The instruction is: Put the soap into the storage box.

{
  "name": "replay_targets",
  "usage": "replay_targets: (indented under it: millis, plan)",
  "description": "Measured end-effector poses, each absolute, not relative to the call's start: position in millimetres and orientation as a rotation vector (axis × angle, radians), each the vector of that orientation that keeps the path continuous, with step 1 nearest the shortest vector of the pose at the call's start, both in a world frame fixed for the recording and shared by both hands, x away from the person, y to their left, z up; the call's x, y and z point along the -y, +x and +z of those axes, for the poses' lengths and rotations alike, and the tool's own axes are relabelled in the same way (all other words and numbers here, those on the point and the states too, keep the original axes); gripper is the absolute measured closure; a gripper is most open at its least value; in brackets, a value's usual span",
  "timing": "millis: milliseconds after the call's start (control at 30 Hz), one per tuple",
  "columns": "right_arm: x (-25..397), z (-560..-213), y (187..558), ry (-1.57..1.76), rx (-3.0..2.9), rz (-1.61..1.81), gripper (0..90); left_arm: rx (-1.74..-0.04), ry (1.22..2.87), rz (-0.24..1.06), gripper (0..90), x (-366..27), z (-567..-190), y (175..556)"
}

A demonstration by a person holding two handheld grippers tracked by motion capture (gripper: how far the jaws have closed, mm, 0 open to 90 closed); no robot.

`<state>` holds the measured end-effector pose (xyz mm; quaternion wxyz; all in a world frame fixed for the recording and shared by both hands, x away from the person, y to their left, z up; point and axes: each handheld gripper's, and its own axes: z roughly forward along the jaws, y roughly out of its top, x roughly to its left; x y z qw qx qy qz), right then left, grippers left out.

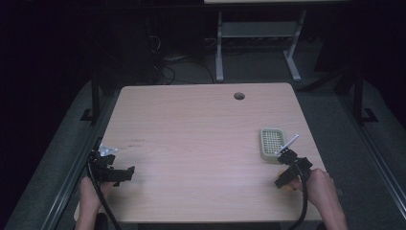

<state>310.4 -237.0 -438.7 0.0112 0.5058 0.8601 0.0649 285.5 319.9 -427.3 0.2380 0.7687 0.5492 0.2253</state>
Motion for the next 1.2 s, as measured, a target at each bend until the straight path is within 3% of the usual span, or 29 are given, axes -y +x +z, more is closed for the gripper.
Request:
replay_targets:
  millis: [1200]
  plan:
    - [245.4,-401.3,322.0,1.619,-2.653,0.294,26.9,-1.504,2.098,0.612,0.0,-320.2,-427.9,286.8]
